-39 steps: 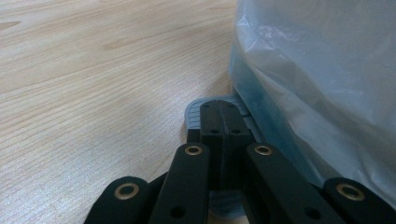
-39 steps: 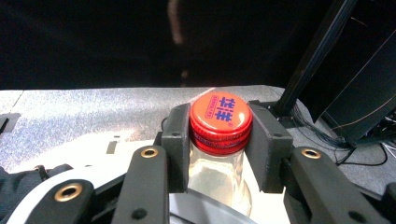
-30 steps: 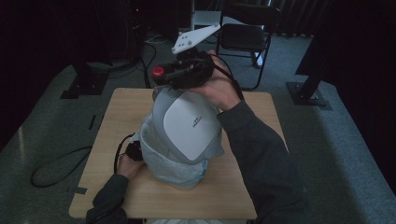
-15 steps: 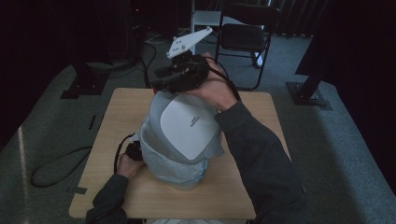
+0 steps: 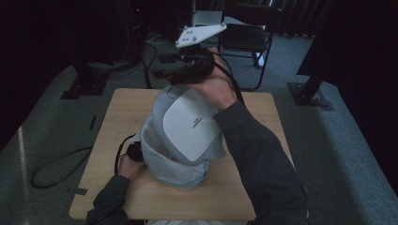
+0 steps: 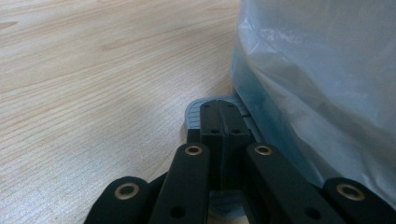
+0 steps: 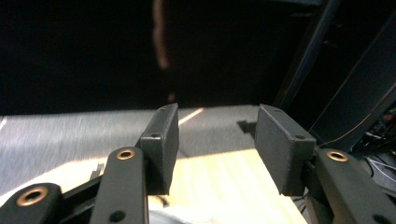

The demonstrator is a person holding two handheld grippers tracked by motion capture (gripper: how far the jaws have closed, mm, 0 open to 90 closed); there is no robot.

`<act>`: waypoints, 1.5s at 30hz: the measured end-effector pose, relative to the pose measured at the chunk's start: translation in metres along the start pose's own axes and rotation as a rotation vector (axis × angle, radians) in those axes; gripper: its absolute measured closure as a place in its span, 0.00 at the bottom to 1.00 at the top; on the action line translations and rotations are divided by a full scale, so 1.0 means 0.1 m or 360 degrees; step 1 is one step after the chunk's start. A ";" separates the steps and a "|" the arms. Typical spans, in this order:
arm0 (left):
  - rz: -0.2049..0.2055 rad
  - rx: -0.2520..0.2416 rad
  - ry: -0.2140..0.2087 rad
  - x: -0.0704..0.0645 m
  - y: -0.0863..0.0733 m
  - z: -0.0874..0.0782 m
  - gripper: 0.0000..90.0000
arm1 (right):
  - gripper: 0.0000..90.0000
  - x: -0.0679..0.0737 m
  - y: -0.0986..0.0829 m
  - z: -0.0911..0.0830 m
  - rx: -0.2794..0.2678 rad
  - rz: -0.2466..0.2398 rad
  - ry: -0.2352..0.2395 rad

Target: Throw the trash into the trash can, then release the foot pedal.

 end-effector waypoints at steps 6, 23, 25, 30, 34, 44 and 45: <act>-0.0001 0.0000 -0.0001 0.00 0.00 0.00 1.00 | 0.50 -0.06 0.03 -0.10 -0.0082 0.0023 -0.0103; -0.0006 -0.0002 0.0001 0.00 0.00 0.00 1.00 | 0.47 -0.41 -0.26 -0.31 -0.0097 0.0112 -0.0444; -0.0010 -0.0001 -0.0001 0.00 0.00 0.00 1.00 | 0.47 -0.45 -0.31 -0.32 -0.0102 0.0133 -0.0460; -0.0008 -0.0006 0.0004 0.00 0.00 0.00 1.00 | 0.46 -0.53 -0.42 -0.34 -0.0105 0.0176 -0.0509; -0.0011 -0.0006 0.0006 -0.01 0.00 0.00 1.00 | 0.45 -0.60 -0.53 -0.36 -0.0087 0.0212 -0.0544; 0.0017 -0.0013 0.0024 -0.02 0.00 0.00 1.00 | 0.44 -0.76 -0.82 -0.42 -0.0052 0.0287 -0.0624; 0.0017 -0.0011 0.0021 -0.02 0.00 0.00 1.00 | 0.44 -0.79 -0.88 -0.44 -0.0052 0.0310 -0.0636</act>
Point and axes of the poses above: each handheld gripper's, and its own axes: z roughly forward along the jaws, y roughly out of its top, x roughly to its left, the point moved 3 cm from there along z, roughly forward along the jaws, and after that the axes turned 11 degrees about y, right-handed, at the moved point
